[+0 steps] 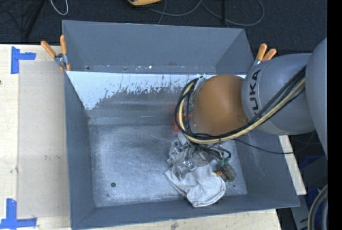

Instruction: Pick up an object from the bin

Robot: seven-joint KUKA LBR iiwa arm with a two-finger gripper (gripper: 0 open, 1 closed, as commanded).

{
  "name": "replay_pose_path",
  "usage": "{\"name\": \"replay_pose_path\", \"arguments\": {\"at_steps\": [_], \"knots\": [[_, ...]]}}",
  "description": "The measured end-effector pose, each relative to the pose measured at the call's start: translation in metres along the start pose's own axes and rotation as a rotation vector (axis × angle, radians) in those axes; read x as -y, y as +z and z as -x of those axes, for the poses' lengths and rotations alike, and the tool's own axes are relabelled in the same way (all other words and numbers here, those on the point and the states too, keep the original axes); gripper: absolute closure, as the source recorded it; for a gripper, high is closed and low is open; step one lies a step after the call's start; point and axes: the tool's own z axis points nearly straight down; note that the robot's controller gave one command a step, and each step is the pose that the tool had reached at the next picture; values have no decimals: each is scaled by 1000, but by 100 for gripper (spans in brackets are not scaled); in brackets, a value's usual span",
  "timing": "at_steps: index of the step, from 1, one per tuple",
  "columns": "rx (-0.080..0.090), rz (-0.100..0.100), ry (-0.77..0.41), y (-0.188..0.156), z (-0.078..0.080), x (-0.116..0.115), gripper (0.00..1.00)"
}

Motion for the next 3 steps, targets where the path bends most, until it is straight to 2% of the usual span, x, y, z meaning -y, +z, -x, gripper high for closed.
{"name": "replay_pose_path", "arguments": {"at_steps": [1,2,3], "knots": [[16,-21,-531,-2,7,-32,100],[16,-21,-529,-2,7,-32,100],[13,-6,-598,-118,15,-38,100]]}}
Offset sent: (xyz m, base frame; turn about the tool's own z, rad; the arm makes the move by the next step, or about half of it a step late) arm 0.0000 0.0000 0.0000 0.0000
